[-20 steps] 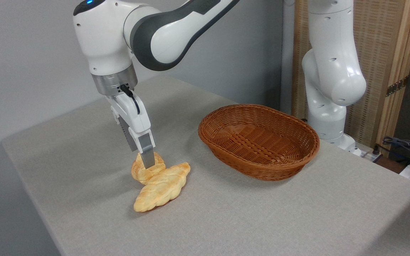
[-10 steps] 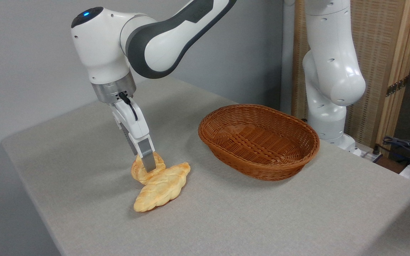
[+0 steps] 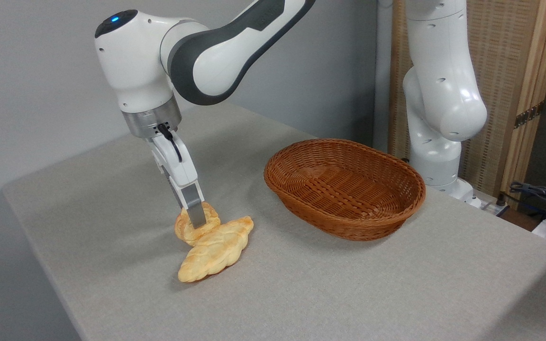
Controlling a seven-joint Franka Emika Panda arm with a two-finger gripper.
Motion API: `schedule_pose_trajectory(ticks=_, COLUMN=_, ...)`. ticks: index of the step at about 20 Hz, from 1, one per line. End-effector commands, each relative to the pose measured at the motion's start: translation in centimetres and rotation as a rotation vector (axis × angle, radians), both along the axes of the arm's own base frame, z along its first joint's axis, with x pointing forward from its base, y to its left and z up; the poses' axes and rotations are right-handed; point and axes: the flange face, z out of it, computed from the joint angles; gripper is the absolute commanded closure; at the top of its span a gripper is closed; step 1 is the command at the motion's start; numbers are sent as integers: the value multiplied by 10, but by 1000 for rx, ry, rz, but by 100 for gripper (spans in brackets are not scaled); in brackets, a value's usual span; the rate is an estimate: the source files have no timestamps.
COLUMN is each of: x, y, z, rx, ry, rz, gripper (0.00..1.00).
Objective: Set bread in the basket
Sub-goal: 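Close the gripper on the small round bun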
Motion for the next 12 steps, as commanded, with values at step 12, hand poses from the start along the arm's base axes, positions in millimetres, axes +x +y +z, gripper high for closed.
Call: schedule_pose_trajectory(ticks=12, x=-1, y=3, z=1, rx=8, ry=5, rz=-12, gripper=79)
